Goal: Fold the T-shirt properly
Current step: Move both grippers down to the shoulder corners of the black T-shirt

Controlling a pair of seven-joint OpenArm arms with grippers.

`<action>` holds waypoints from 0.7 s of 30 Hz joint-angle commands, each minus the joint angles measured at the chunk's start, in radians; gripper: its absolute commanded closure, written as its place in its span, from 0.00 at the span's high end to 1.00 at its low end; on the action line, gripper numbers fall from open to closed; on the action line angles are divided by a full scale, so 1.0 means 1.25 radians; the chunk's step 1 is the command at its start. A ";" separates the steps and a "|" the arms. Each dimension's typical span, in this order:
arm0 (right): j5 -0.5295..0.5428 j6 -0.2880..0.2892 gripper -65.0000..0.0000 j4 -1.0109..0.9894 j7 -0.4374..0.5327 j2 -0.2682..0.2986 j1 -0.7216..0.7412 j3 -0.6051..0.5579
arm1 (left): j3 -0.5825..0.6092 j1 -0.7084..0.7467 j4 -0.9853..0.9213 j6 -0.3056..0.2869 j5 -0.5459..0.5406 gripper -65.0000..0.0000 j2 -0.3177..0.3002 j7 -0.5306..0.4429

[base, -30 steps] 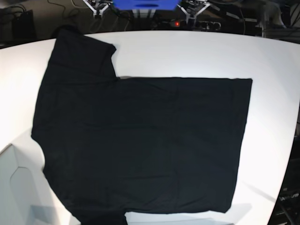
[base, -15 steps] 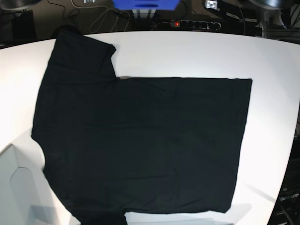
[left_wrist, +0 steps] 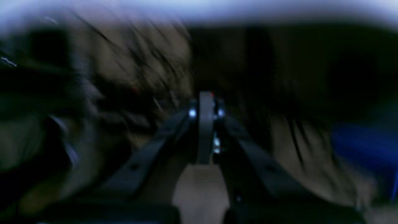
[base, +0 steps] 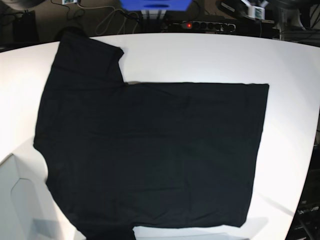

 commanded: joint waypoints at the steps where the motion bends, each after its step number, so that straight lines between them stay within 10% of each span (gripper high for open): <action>1: 0.001 0.001 0.00 0.029 0.014 -0.002 -0.014 0.009 | -0.020 0.016 0.034 -0.007 -0.001 0.00 0.006 -0.011; 4: 0.001 0.000 0.03 0.074 0.016 -0.003 -0.006 0.024 | -0.067 0.010 0.090 -0.007 -0.001 0.08 0.017 -0.011; 11: 0.001 0.000 0.40 0.078 0.015 -0.003 0.090 0.020 | -0.109 -0.121 0.120 -0.007 -0.003 0.61 0.020 -0.011; 21: 0.001 0.000 0.45 0.078 0.014 0.001 0.132 0.024 | -0.185 -0.380 -0.015 -0.010 -0.003 0.65 0.087 0.091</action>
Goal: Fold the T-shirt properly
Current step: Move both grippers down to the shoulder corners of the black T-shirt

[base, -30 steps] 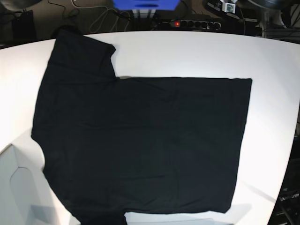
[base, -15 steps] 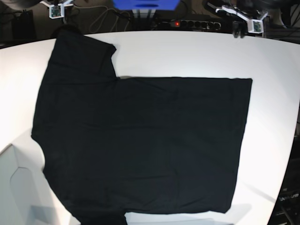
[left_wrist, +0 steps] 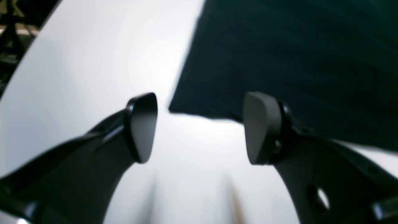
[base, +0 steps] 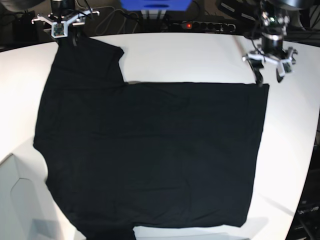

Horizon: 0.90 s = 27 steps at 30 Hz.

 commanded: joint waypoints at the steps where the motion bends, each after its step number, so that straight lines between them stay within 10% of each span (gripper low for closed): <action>1: 0.000 0.000 0.45 0.012 0.019 0.001 -0.013 0.004 | -0.026 -0.021 -0.015 0.010 -0.002 0.65 0.000 0.004; 8: -0.002 0.000 0.45 0.012 0.019 0.000 0.003 0.004 | -0.072 -0.173 -0.155 -0.102 -0.002 0.65 0.005 0.078; 22: -0.004 0.000 0.45 0.010 0.019 0.001 0.010 0.005 | -0.027 -0.225 -0.290 -0.113 -0.001 0.63 0.021 0.107; 27: -0.004 0.000 0.46 0.010 0.007 -0.002 0.016 0.025 | -0.028 -0.209 -0.288 -0.114 -0.002 0.39 0.036 0.109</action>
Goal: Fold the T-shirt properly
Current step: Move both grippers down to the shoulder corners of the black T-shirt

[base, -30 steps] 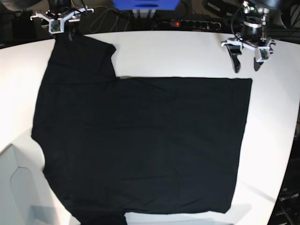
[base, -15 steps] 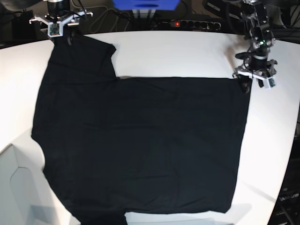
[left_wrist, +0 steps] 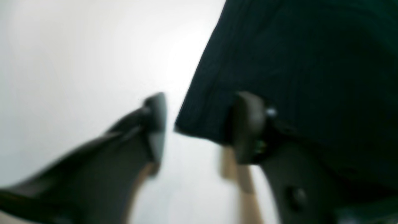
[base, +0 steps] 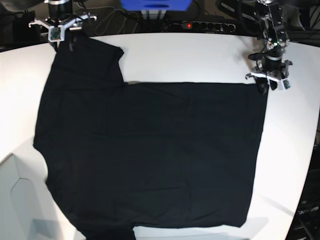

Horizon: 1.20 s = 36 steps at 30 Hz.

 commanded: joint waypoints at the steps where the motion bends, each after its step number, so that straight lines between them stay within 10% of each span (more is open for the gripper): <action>1: -0.003 0.000 0.46 0.011 0.001 0.002 -0.003 0.001 | 0.000 0.010 -0.002 -0.004 -0.004 0.33 0.009 0.045; 7: -0.003 0.000 0.46 0.011 -0.100 0.002 0.040 0.017 | 0.002 0.009 -0.006 -0.004 -0.004 0.00 0.015 0.046; 36: 0.001 0.035 0.59 -0.117 -0.108 0.033 0.188 0.078 | -0.002 0.064 0.105 -0.004 -0.002 0.00 0.015 0.046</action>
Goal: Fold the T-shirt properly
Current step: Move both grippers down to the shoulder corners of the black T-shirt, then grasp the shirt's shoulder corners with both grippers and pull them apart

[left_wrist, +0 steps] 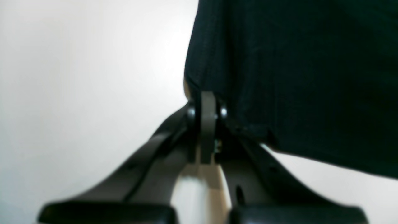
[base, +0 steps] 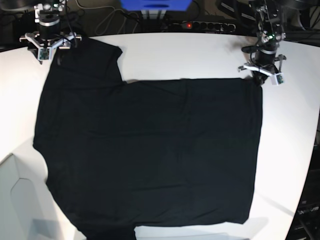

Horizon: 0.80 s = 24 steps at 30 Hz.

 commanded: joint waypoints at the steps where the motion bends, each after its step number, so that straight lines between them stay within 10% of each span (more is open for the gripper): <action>1: -0.002 0.027 0.59 0.005 0.019 0.004 0.003 0.013 | -0.004 0.004 0.012 0.000 0.004 0.00 -0.010 -0.006; 24: 0.151 0.273 0.46 -0.073 -0.185 -0.027 0.120 0.151 | -0.006 0.027 0.016 0.001 0.010 0.00 -0.015 -0.004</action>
